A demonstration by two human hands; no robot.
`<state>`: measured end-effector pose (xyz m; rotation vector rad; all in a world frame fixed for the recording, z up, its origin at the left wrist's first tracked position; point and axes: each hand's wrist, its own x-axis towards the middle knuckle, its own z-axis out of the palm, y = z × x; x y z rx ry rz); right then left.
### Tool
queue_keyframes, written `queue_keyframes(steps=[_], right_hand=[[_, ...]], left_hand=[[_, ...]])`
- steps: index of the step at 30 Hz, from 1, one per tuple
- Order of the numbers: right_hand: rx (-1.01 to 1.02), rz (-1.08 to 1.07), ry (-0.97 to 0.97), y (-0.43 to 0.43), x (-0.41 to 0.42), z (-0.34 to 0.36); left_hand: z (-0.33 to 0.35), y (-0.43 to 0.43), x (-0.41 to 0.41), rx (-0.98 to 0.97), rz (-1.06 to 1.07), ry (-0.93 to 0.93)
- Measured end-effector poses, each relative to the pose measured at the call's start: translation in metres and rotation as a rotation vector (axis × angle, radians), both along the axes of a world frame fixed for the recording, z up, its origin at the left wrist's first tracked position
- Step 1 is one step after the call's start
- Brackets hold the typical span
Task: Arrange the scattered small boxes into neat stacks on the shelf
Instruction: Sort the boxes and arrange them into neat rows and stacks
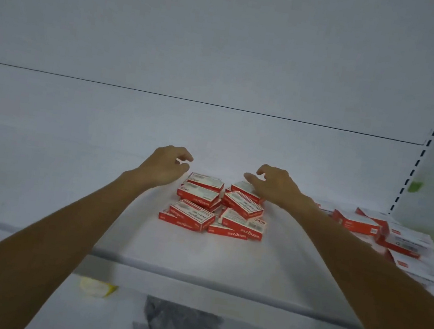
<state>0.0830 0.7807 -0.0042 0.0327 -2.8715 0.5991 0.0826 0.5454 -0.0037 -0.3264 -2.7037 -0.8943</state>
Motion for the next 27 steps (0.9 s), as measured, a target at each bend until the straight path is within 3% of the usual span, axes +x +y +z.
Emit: queue_keyframes(steps=[3,7,13,16,21,27], right_hand=[[-0.053,-0.049,-0.143,-0.01,-0.006,-0.004],[0.01,-0.033,-0.139,-0.017,-0.014,-0.012],[-0.035,0.024,-0.156,-0.022,-0.015,-0.011],[0.017,0.016,-0.208,-0.027,-0.019,-0.002],[0.068,0.089,-0.135,-0.047,-0.038,0.004],[0.074,0.227,-0.303,-0.062,-0.06,0.011]], left_hand=[[-0.004,-0.007,-0.02,-0.041,-0.071,-0.094],[-0.012,-0.009,-0.039,-0.114,-0.199,-0.214],[-0.019,-0.01,-0.057,-0.138,-0.322,-0.193],[-0.019,-0.009,-0.067,-0.13,-0.328,-0.166],[-0.027,-0.012,-0.075,-0.041,-0.286,-0.164],[-0.026,-0.011,-0.082,0.033,-0.276,-0.176]])
